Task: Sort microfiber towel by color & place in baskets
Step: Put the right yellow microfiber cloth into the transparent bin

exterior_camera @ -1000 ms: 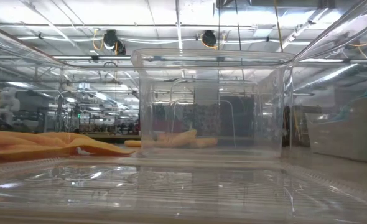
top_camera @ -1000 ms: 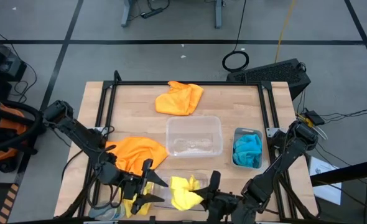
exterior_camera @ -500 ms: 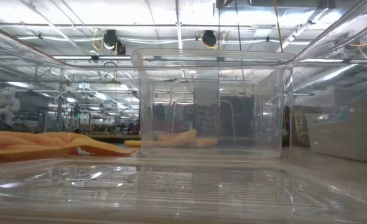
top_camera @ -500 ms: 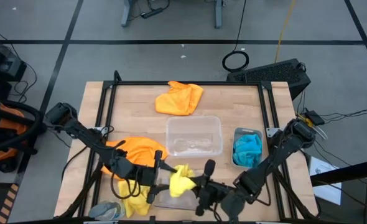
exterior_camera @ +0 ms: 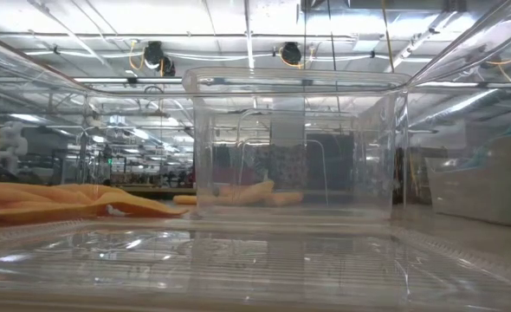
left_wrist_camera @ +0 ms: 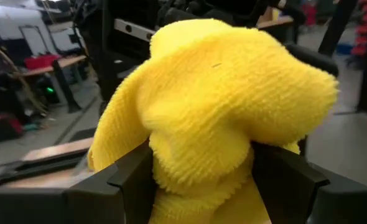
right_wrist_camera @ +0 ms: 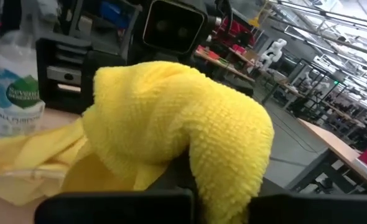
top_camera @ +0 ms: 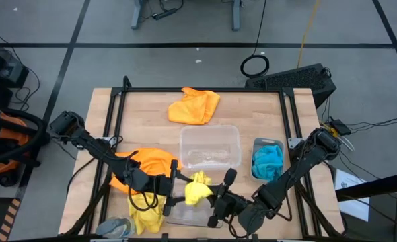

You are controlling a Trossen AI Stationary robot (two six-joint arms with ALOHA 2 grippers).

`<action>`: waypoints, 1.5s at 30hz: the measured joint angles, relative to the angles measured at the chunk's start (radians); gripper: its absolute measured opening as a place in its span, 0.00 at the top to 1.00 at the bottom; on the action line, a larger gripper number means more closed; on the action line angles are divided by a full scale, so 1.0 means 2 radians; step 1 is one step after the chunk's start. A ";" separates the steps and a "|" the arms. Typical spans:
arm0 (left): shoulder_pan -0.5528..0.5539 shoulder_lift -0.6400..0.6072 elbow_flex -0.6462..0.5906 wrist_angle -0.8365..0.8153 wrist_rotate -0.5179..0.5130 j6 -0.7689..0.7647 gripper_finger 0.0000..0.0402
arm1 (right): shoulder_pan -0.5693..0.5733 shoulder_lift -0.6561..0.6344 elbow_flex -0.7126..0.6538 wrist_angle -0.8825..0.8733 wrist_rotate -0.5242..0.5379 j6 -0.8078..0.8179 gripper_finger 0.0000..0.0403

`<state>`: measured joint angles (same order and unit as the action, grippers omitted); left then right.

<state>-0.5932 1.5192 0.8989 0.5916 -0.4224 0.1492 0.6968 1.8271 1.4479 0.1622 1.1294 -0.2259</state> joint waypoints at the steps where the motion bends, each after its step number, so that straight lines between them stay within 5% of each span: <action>1: 0.000 0.000 0.000 0.000 0.006 -0.008 0.40 | 0.000 0.000 0.000 0.005 0.000 0.000 0.97; 26: 0.025 0.000 0.000 0.048 0.005 -0.032 0.40 | -0.026 0.000 0.000 0.112 0.026 -0.024 0.97; 29: 0.025 0.000 -0.001 0.054 0.007 -0.019 0.49 | -0.026 0.000 0.000 0.113 0.024 -0.020 0.97; 32: 0.025 0.000 -0.001 0.053 0.011 -0.007 0.69 | -0.025 0.000 0.000 0.113 0.020 -0.014 0.95; 36: 0.025 0.001 -0.001 0.051 0.042 -0.003 0.94 | -0.014 0.000 0.000 0.113 0.018 0.005 0.85; 45: 0.024 0.002 -0.001 0.062 0.075 0.009 0.93 | 0.026 -0.003 0.000 0.109 0.085 0.016 0.41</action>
<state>-0.5442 1.5230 0.8974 0.7163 -0.2732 0.1673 0.7494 1.8218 1.4479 0.3794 1.2984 -0.1943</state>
